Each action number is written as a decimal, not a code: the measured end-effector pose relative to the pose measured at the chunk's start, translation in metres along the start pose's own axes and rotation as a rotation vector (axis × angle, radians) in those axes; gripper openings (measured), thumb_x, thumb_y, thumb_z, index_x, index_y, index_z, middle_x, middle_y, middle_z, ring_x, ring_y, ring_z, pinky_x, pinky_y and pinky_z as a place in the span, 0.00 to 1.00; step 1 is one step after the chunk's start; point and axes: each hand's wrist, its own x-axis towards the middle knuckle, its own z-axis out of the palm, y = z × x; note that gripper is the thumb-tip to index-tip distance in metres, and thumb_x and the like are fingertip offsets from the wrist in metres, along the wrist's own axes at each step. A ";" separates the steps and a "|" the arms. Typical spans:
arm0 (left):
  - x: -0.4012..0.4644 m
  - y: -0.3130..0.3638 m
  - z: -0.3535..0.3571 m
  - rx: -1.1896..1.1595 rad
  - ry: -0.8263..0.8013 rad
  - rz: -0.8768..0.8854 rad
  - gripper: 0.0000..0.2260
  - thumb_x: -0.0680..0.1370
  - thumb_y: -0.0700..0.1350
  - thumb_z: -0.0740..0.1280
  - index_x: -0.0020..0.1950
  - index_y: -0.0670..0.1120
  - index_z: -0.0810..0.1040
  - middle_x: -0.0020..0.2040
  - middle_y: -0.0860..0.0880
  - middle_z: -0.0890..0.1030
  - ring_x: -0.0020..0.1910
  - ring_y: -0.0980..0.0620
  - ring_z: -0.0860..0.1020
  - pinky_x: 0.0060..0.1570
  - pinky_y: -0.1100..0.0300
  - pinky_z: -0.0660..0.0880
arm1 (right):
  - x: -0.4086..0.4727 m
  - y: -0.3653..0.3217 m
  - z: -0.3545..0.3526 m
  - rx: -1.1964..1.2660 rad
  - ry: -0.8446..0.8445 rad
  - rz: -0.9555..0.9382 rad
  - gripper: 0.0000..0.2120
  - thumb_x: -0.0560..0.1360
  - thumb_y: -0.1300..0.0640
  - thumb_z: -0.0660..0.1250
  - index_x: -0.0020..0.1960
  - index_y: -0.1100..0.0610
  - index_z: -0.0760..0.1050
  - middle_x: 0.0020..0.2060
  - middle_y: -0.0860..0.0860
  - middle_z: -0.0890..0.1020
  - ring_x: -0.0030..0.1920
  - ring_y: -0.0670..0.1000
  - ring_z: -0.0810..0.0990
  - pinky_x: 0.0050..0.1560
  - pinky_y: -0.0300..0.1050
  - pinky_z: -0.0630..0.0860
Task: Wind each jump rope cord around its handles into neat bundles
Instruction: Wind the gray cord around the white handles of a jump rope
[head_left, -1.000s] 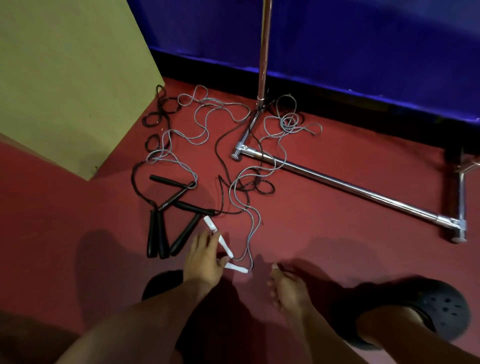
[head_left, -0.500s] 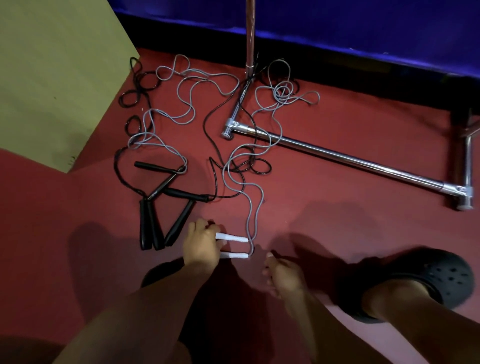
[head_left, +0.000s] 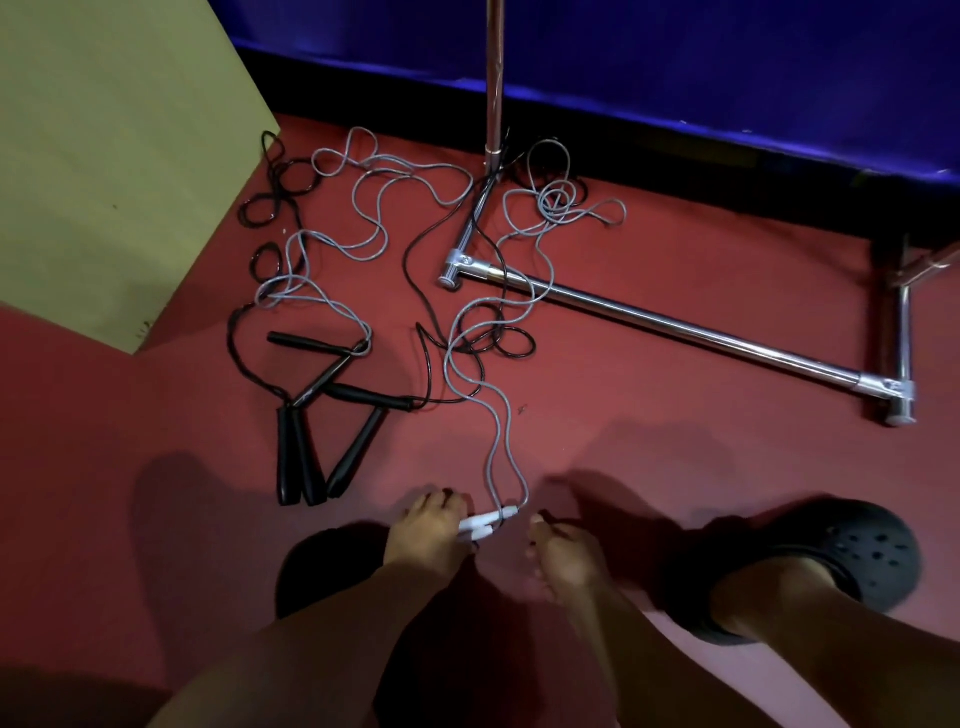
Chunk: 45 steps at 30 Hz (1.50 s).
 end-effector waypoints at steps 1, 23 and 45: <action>-0.004 0.003 -0.001 0.028 -0.023 -0.009 0.20 0.76 0.58 0.67 0.64 0.51 0.71 0.62 0.50 0.74 0.64 0.46 0.72 0.58 0.54 0.69 | 0.000 0.002 0.001 -0.041 0.004 -0.022 0.20 0.74 0.42 0.64 0.32 0.55 0.79 0.24 0.48 0.77 0.24 0.48 0.71 0.28 0.38 0.64; -0.038 0.023 0.006 -0.095 -0.144 -0.108 0.14 0.77 0.54 0.65 0.60 0.50 0.75 0.60 0.47 0.80 0.59 0.44 0.79 0.53 0.56 0.73 | -0.019 0.015 -0.018 0.044 0.048 -0.005 0.09 0.79 0.55 0.65 0.42 0.55 0.76 0.29 0.50 0.77 0.21 0.44 0.72 0.22 0.35 0.65; -0.040 0.090 -0.146 -0.484 0.123 0.238 0.08 0.77 0.50 0.70 0.43 0.48 0.76 0.40 0.51 0.79 0.41 0.48 0.77 0.39 0.56 0.69 | -0.116 -0.125 -0.082 0.007 0.050 -0.377 0.14 0.80 0.50 0.65 0.39 0.57 0.76 0.29 0.52 0.77 0.24 0.49 0.69 0.25 0.39 0.65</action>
